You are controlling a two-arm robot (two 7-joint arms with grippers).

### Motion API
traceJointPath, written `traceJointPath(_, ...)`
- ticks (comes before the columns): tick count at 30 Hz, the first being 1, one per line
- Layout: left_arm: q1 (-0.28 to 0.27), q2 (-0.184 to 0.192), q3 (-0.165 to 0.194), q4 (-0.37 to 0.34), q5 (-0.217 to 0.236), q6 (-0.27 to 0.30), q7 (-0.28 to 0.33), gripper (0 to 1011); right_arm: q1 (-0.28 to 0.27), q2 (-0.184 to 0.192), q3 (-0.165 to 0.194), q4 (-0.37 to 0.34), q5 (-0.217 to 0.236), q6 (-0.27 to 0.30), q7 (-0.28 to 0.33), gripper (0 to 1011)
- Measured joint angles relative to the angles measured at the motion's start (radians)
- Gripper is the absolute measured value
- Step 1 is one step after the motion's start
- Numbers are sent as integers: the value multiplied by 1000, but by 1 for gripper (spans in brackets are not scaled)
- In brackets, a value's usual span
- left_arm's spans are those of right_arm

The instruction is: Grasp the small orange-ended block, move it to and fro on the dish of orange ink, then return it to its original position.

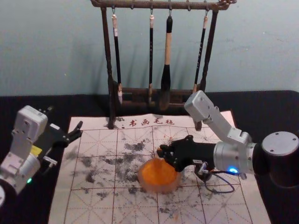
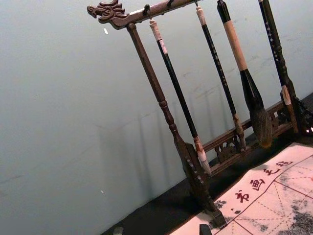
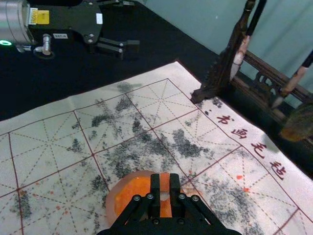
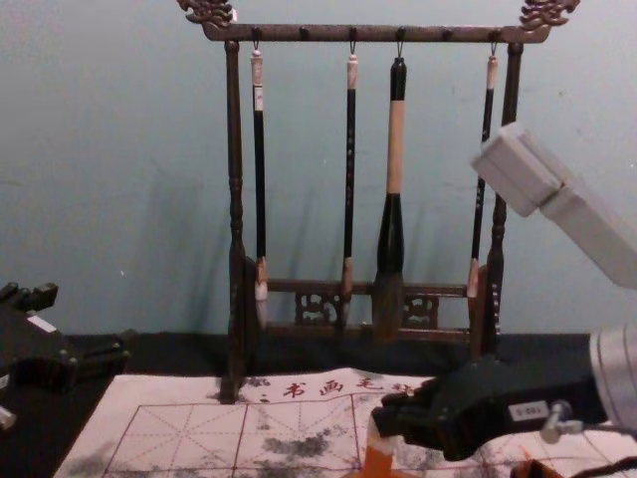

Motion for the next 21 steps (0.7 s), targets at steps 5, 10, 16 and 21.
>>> traceJointPath(5, 0, 0, 0, 0, 0, 0, 0, 1010, -6, 7, 8, -3, -3, 0, -2, 30)
traceJointPath(10, 0, 0, 0, 0, 0, 0, 0, 1010, -17, 20, 18, -17, -5, 2, -3, 30)
traceJointPath(16, 0, 0, 0, 0, 0, 0, 0, 1010, -28, 35, 27, -30, -7, 2, -1, 30)
traceJointPath(21, 0, 0, 0, 0, 0, 0, 0, 1010, -40, 49, 32, -46, -7, 2, 3, 30)
